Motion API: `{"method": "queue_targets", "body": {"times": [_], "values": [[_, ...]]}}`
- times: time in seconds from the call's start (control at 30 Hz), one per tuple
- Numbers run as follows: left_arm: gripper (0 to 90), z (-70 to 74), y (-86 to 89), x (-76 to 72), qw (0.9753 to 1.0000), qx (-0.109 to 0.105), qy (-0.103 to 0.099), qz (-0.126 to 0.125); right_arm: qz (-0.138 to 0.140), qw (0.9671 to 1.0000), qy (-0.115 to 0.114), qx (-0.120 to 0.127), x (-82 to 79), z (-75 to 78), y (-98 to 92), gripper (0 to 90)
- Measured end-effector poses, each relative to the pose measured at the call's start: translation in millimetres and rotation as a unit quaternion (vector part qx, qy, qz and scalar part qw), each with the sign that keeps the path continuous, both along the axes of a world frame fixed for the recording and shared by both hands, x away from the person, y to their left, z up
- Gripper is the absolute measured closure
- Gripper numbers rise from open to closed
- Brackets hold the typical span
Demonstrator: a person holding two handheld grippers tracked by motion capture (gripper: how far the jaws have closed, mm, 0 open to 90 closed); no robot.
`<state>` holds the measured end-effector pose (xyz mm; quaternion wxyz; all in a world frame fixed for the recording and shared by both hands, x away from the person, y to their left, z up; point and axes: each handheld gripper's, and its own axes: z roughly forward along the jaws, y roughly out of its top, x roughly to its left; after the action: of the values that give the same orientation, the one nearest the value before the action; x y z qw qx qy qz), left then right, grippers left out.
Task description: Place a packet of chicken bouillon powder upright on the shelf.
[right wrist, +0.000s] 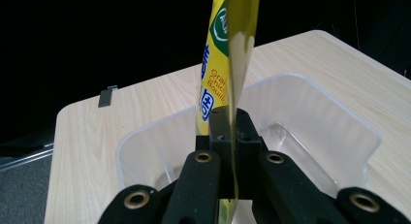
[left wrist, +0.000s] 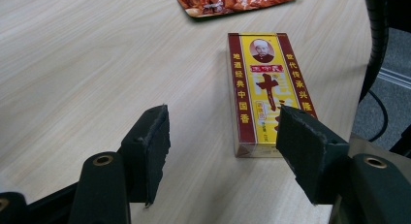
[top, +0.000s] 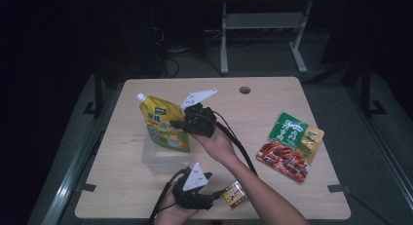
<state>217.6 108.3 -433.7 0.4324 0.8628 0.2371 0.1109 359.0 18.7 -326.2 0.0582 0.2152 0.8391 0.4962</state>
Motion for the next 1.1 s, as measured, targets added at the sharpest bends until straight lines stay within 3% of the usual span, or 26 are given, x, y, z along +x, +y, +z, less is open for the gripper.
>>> {"method": "queue_targets", "body": {"times": [0.37,0.73,1.1], "values": [[36.2,0.5,0.0,-1.6,1.0000,0.000,0.002,-0.003,0.002,0.9999,-0.003,-0.012,0.9,-14.7,12.9,89.6],[36.3,0.6,0.1,-2.4,1.0000,0.001,0.000,-0.005,-0.009,0.9995,0.011,-0.027,-6.0,-37.5,20.9,89.4],[36.4,0.2,0.7,-2.6,1.0000,0.000,0.002,-0.004,-0.028,0.9992,0.025,-0.016,-6.5,-41.7,20.8,88.7]]}}
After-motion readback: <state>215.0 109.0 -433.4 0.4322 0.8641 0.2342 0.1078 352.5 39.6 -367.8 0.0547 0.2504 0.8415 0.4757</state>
